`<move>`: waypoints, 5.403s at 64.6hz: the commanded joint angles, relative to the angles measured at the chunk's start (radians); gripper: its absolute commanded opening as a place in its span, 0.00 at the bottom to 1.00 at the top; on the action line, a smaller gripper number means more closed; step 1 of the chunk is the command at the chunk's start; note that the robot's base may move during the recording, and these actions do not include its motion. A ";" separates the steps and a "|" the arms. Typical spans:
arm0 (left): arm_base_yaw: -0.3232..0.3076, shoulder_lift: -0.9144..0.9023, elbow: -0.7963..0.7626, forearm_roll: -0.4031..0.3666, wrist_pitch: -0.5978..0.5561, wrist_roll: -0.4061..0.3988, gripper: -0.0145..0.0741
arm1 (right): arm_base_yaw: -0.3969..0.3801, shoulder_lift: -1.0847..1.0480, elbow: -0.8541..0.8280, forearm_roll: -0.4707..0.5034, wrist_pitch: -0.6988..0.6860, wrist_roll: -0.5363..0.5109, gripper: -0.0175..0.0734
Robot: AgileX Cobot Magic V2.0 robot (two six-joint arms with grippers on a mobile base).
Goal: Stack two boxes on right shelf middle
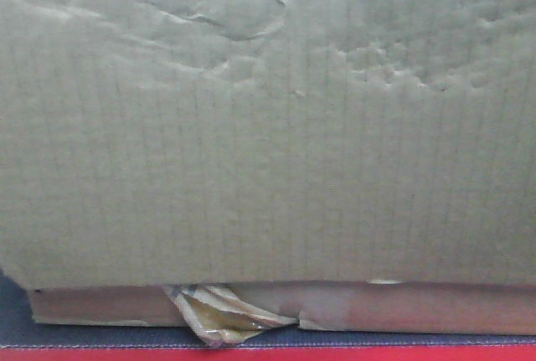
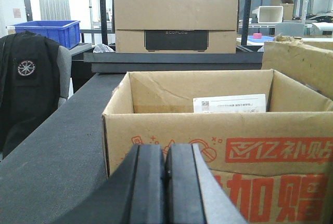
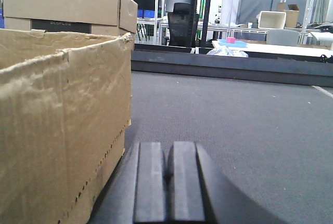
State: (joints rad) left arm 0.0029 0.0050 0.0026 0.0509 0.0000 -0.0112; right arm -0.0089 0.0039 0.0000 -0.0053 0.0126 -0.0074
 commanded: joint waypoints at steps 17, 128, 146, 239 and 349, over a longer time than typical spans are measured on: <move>0.003 -0.005 -0.003 -0.002 -0.017 0.000 0.04 | -0.006 -0.004 0.000 -0.001 -0.022 -0.002 0.02; 0.002 1.019 -1.099 -0.144 1.020 0.033 0.04 | -0.006 -0.004 0.000 -0.001 -0.022 -0.002 0.02; 0.070 1.243 -1.241 -0.155 1.022 0.208 0.04 | -0.006 -0.004 0.000 -0.001 -0.022 -0.002 0.02; 0.256 1.547 -1.274 -0.162 0.936 0.301 0.30 | -0.006 -0.004 0.000 -0.001 -0.022 -0.002 0.02; -0.662 1.605 -1.965 0.378 1.221 -0.648 0.04 | -0.006 -0.004 0.000 -0.001 -0.022 -0.002 0.02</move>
State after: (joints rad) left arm -0.6370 1.6021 -2.0098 0.4110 1.2400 -0.6061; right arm -0.0089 0.0039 0.0000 -0.0053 0.0126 -0.0074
